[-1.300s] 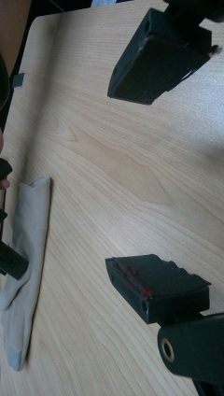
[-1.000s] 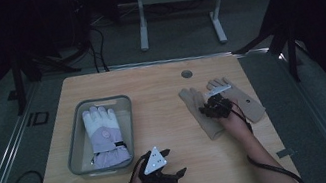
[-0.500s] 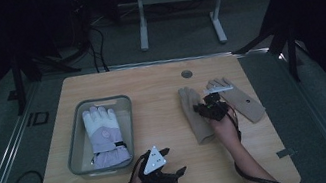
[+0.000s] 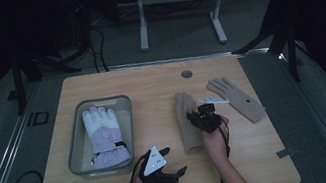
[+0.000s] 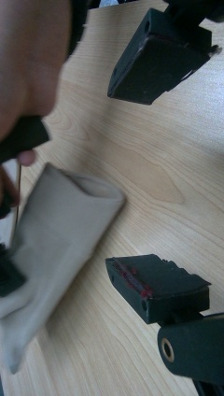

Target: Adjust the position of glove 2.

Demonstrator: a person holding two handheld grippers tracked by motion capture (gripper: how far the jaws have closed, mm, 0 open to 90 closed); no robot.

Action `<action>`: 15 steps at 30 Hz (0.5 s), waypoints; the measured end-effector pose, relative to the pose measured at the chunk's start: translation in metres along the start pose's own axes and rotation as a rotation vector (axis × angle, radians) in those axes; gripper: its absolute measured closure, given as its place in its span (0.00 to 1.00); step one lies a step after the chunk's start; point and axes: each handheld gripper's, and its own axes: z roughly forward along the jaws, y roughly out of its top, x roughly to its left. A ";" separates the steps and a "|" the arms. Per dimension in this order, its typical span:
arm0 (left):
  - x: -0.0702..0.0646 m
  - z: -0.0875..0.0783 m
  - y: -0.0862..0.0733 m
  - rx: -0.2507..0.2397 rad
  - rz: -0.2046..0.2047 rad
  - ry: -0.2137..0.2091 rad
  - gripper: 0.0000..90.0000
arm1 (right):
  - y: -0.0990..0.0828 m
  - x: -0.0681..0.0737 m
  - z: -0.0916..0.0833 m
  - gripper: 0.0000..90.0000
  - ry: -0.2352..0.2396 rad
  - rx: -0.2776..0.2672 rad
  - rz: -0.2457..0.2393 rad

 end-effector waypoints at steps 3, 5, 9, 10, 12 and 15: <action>0.000 0.000 -0.001 0.005 -0.001 0.000 0.18 | -0.007 0.000 0.007 0.88 -0.011 0.020 0.000; -0.001 0.001 -0.001 0.004 -0.001 0.001 0.18 | -0.012 0.000 0.013 0.87 -0.021 0.037 0.007; -0.001 0.002 -0.002 0.012 0.004 0.001 0.18 | -0.019 -0.002 0.021 0.84 -0.045 0.060 -0.013; -0.001 0.002 -0.002 0.012 0.004 0.001 0.18 | -0.020 -0.003 0.021 0.83 -0.043 0.059 -0.014; -0.001 0.002 -0.002 0.012 0.004 0.001 0.18 | -0.020 -0.004 0.022 0.79 -0.037 0.063 -0.022; -0.001 0.002 -0.002 0.012 0.004 0.004 0.18 | -0.020 -0.002 0.023 0.74 -0.031 0.067 -0.038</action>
